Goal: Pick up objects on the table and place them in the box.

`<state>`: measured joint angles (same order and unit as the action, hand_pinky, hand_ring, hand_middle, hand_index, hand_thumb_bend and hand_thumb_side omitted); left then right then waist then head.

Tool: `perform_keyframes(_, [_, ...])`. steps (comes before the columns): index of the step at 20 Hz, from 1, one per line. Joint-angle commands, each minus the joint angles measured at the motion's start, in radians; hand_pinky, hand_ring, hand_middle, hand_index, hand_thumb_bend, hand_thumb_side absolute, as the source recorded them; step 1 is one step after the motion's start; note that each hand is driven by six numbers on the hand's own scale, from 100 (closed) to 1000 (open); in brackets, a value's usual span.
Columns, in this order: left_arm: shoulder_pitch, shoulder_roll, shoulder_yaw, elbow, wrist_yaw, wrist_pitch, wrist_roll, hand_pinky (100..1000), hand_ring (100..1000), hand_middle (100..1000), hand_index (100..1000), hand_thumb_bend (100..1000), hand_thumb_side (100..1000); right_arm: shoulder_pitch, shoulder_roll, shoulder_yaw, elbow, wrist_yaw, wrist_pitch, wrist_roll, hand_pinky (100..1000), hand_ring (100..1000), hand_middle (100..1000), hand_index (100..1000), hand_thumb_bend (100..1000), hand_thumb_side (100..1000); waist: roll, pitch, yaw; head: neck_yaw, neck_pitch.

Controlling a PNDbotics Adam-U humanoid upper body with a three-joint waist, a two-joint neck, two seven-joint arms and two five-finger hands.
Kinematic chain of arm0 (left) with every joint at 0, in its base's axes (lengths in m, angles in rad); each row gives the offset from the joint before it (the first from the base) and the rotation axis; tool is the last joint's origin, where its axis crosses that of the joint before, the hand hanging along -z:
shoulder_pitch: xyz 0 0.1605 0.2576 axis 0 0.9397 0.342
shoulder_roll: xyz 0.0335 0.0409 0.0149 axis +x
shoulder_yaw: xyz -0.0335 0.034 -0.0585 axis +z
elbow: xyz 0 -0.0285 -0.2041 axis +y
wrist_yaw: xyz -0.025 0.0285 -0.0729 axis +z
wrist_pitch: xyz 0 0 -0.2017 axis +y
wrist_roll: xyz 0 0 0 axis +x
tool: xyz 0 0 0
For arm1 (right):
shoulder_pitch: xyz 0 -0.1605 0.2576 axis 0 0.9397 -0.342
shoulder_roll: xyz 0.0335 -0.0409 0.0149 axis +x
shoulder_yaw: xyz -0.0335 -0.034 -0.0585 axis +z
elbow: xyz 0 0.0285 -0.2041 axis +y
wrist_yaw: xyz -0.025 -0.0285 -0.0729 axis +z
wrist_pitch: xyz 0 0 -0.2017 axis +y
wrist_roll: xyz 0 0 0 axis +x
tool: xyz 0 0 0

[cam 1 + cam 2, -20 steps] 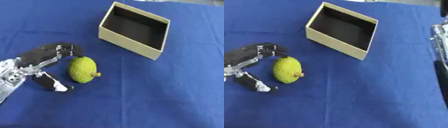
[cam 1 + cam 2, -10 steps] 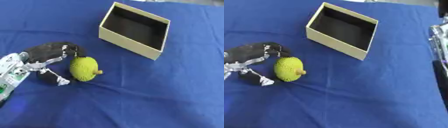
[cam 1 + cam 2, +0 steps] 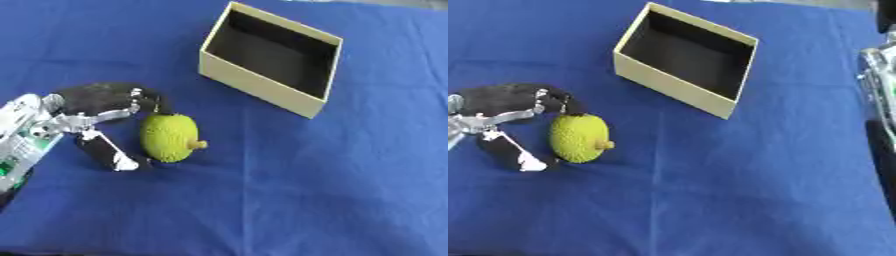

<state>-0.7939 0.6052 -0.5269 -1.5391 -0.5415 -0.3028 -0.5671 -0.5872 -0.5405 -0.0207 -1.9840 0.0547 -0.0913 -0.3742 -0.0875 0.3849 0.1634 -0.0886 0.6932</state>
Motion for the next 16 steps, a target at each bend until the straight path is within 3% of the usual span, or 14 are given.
perform_keyframes(1, [-0.02,0.018,0.011,-0.028,0.033,0.012,-0.051,939,844,821,877,532,282,-0.006,-0.023,-0.003,-0.016,-0.005,0.002,0.0,745,667,613,741,368,666,0.006,-0.024,0.001,-0.002,0.0])
perform_keyframes(4, [-0.023,0.02,0.024,-0.049,0.057,0.032,-0.102,939,844,821,877,532,282,-0.005,-0.023,-0.003,-0.016,-0.005,0.002,0.0,745,667,613,741,368,666,0.006,-0.024,0.002,-0.003,0.001])
perform_keyframes(5, [-0.032,0.02,0.031,-0.062,0.067,0.033,-0.119,956,856,836,900,633,339,-0.004,-0.023,-0.004,-0.016,-0.005,0.003,-0.001,744,663,609,739,366,664,0.009,-0.026,0.003,-0.002,-0.001])
perform_keyframes(16, [-0.064,0.006,0.106,-0.137,0.09,0.115,-0.296,931,846,826,898,639,347,0.004,-0.022,-0.006,-0.016,-0.005,0.005,-0.009,745,660,606,736,365,665,0.008,-0.028,0.004,0.0,-0.012])
